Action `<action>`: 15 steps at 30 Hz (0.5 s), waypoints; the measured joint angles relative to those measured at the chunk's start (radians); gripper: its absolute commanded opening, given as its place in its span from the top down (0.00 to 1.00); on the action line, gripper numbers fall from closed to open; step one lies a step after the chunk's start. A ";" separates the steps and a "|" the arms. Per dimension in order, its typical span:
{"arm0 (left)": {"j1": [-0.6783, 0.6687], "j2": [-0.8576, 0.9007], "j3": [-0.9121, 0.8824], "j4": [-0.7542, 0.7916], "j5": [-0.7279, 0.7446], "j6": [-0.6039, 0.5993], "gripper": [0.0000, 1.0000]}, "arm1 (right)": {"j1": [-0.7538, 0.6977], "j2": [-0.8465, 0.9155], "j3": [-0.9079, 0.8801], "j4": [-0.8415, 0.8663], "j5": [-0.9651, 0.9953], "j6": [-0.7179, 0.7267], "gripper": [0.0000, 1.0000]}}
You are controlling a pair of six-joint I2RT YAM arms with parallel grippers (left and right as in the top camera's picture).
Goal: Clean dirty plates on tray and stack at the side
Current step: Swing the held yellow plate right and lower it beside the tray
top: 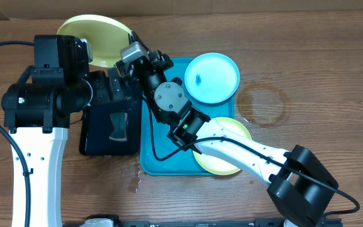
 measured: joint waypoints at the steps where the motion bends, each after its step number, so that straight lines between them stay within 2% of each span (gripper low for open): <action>1: 0.000 0.000 0.000 0.000 0.000 0.000 0.00 | 0.000 0.000 0.000 -0.004 0.000 0.000 0.96; 15: 0.000 0.000 0.000 0.000 0.000 0.000 0.00 | 0.000 0.000 0.000 -0.060 0.005 -0.003 0.96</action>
